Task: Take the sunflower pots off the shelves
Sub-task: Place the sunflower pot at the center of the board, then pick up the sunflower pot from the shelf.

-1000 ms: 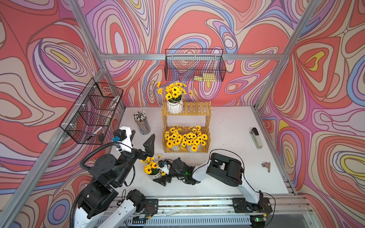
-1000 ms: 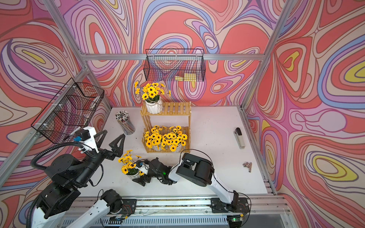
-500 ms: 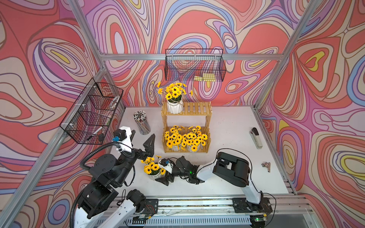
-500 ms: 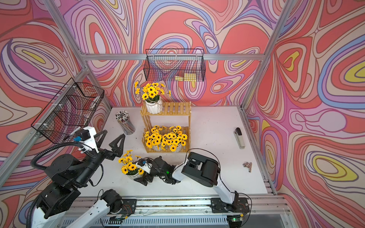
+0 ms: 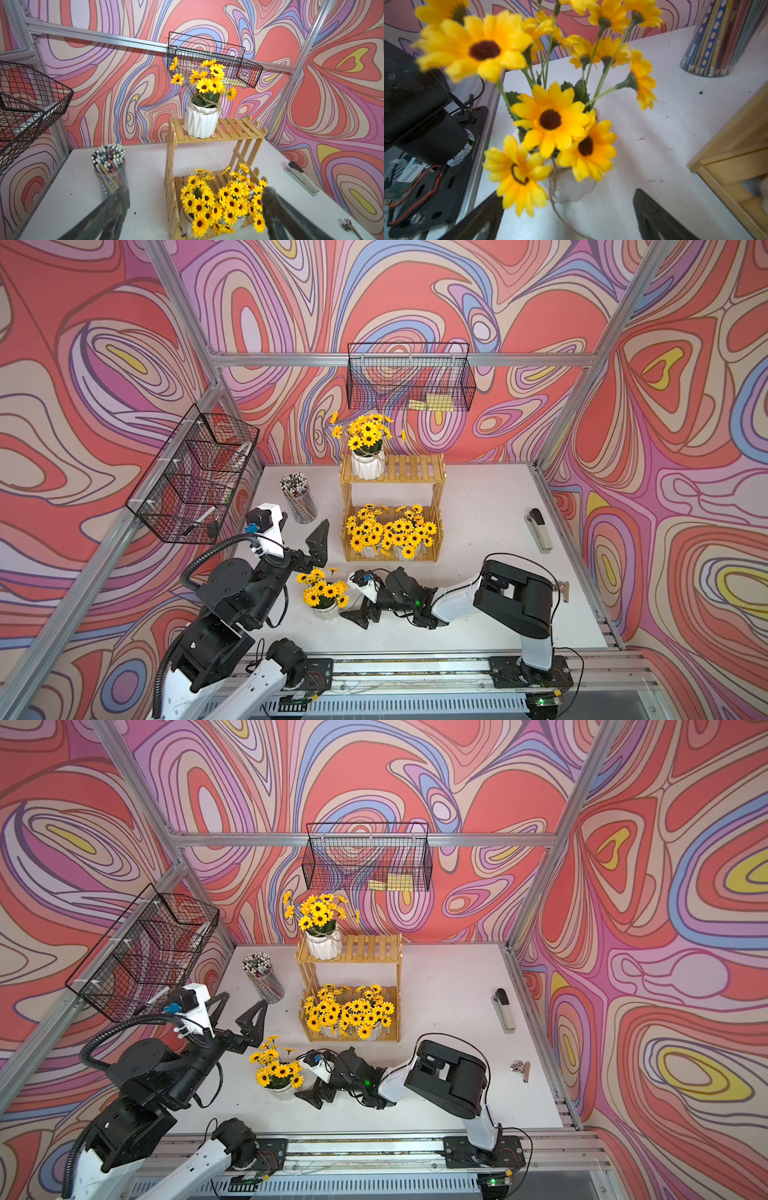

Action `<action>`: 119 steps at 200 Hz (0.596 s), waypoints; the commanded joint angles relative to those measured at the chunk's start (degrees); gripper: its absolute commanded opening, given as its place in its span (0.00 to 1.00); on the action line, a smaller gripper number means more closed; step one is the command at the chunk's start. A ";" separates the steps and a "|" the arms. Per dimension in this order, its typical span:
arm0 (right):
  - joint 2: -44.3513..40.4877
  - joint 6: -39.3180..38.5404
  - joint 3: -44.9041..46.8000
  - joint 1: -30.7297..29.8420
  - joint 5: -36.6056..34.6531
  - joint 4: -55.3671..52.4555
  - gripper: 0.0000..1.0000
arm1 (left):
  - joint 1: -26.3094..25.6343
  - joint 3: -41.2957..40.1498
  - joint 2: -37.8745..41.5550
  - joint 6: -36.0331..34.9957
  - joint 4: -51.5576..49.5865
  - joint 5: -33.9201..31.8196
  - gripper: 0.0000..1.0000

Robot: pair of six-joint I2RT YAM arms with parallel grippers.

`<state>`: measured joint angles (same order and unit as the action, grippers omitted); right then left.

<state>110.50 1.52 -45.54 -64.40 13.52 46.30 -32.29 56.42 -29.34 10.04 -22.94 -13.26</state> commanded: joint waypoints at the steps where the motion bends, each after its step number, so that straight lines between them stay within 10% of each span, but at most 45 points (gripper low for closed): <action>1: -5.47 1.19 2.31 0.24 -1.98 -3.29 0.98 | 0.04 -0.38 -1.60 -3.58 2.65 -0.43 1.00; 119: -40.03 2.98 9.22 1.92 -12.78 -31.05 0.98 | 0.64 1.64 -11.71 -17.06 11.07 3.62 1.00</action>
<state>75.00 3.51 -35.99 -64.01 3.14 23.75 -32.23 56.49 -40.01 -2.74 -17.74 -13.91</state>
